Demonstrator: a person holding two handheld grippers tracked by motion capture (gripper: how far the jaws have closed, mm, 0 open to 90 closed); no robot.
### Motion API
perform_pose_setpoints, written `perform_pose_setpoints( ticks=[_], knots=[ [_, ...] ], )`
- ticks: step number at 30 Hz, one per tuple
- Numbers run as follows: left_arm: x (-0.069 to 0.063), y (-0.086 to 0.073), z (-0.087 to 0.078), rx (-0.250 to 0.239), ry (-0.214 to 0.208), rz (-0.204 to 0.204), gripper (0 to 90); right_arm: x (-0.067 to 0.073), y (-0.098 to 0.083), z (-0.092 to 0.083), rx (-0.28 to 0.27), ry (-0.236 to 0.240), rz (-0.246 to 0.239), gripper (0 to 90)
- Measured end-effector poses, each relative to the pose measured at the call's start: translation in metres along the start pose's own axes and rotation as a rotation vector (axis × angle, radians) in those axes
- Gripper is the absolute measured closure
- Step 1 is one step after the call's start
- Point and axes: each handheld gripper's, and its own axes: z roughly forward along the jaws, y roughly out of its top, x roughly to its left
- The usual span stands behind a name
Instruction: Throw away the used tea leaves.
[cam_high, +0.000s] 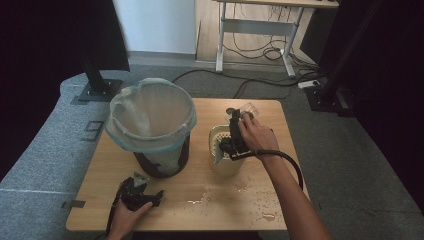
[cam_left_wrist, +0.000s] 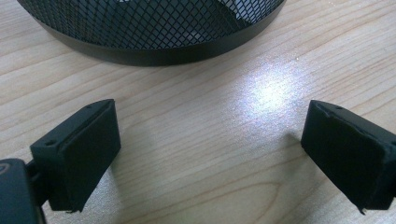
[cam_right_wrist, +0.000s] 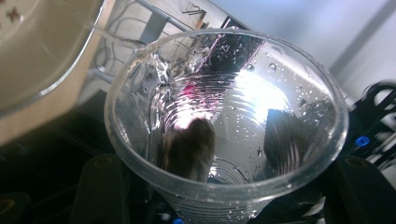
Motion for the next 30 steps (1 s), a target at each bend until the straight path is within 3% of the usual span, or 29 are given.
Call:
perform_pose_setpoints(
  ticks=[4,8,16,20,23,25,30],
  knots=[
    [0.0,0.0,0.0,0.0,0.001,0.0,4.2,-0.001,0.005,-0.001,0.002,-0.017,-0.072,39.3],
    [0.0,0.0,0.0,0.0,0.0,0.0,4.2,0.001,0.012,0.0,-0.002,-0.034,-0.212,39.5],
    [0.0,0.0,0.0,0.0,0.0,0.0,4.2,0.004,0.024,0.0,-0.009,-0.026,-0.298,39.7],
    [0.0,0.0,0.0,0.001,-0.001,0.001,4.2,0.001,0.024,0.0,-0.014,-0.021,-0.254,39.6],
    [0.0,0.0,0.0,0.0,-0.001,0.0,4.2,-0.003,0.02,-0.001,-0.027,-0.001,-0.179,39.4],
    [0.0,0.0,0.0,0.0,-0.001,0.0,4.1,-0.006,0.017,-0.002,-0.042,0.033,-0.035,39.3],
    [0.0,0.0,0.0,0.001,0.0,0.0,4.1,-0.019,0.004,-0.004,-0.081,0.103,0.259,39.3]
  ],
)
